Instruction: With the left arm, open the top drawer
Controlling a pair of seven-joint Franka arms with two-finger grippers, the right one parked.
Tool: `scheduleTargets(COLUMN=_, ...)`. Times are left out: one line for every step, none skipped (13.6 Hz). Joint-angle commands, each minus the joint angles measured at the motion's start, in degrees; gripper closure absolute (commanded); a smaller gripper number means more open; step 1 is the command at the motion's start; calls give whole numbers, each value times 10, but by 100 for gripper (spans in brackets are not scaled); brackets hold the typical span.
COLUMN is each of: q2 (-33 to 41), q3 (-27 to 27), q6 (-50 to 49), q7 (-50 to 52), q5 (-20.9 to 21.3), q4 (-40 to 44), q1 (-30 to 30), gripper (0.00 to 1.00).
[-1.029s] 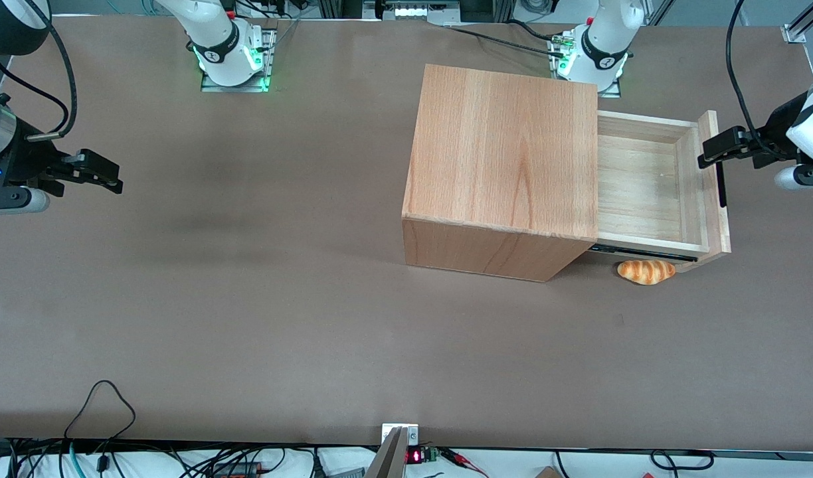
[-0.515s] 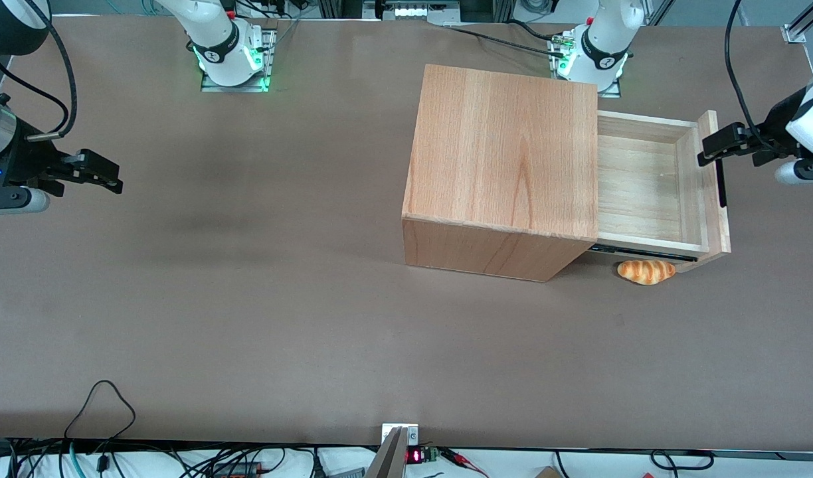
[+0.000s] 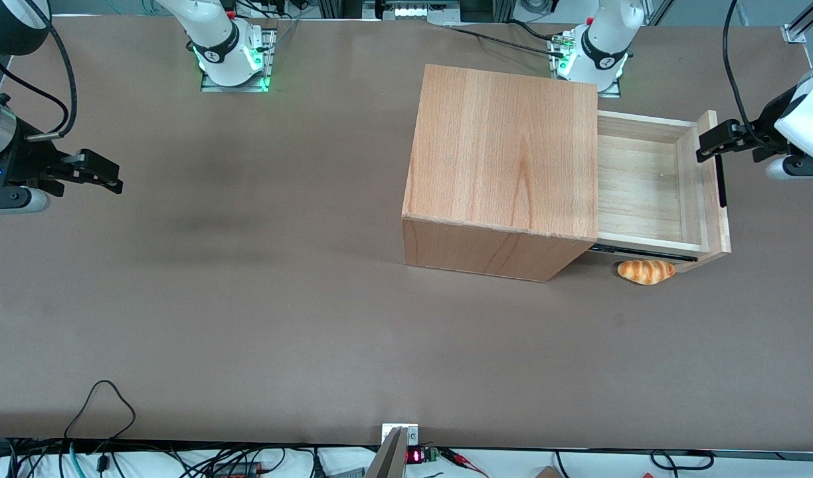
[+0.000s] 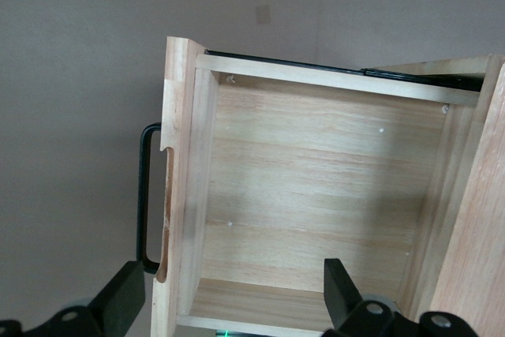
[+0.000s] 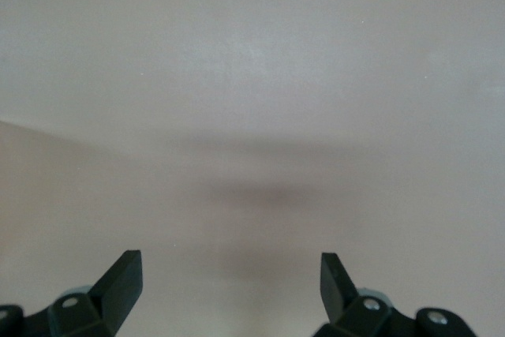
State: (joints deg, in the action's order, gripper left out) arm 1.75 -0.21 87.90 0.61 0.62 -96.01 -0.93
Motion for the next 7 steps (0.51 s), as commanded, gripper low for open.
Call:
scheduleTargets(q2=16, q3=-7, q6=10, q7=-2, q5=18, q4=-22, q1=-1, gripper=0)
scheduleTargets(q2=18, q3=-7, q6=11, q7=1, q5=18, q4=-26, q1=-1, gripper=0)
scheduleTargets(q2=18, q3=-8, q6=11, q7=1, q5=18, q4=-26, q1=-1, gripper=0)
scheduleTargets(q2=18, q3=-8, q6=11, q7=1, q5=17, q4=-26, q1=-2, gripper=0)
scheduleTargets(q2=18, q3=-8, q6=11, q7=1, q5=17, q4=-26, q1=-2, gripper=0)
scheduleTargets(q2=18, q3=-8, q6=11, q7=1, q5=17, q4=-26, q1=-2, gripper=0)
scheduleTargets(q2=18, q3=-8, q6=11, q7=1, q5=17, q4=-26, q1=-2, gripper=0)
